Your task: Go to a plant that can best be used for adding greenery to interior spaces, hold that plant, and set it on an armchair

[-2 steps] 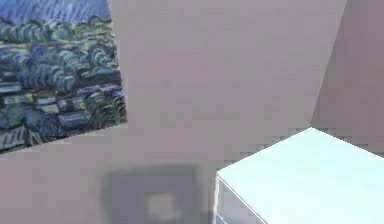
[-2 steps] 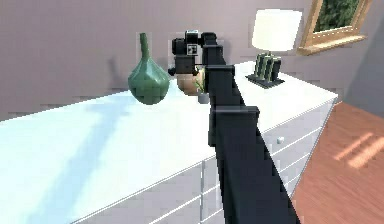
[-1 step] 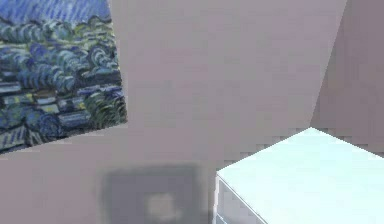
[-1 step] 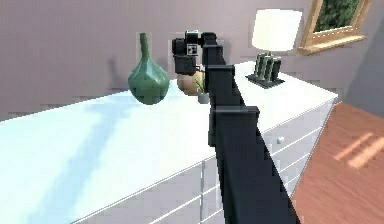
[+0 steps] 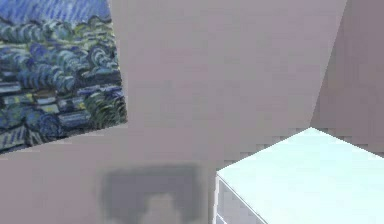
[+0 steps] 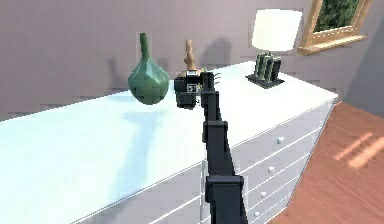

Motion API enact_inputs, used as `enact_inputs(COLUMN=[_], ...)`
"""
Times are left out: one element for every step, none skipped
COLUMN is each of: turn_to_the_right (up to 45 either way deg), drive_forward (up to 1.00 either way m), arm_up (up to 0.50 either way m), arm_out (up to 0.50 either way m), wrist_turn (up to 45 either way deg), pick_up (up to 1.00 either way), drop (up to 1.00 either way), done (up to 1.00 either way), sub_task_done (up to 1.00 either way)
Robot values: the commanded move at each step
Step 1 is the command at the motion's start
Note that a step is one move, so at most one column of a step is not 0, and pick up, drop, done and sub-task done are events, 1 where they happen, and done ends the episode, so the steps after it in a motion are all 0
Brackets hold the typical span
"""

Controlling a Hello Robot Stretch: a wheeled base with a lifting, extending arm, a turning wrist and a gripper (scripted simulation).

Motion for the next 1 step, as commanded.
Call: enact_inputs(turn_to_the_right=[0.0], drive_forward=[0.0], arm_up=[0.0], arm_out=[0.0], wrist_turn=[0.0], pick_up=[1.0], drop=[0.0], done=[0.0], sub_task_done=[0.0])
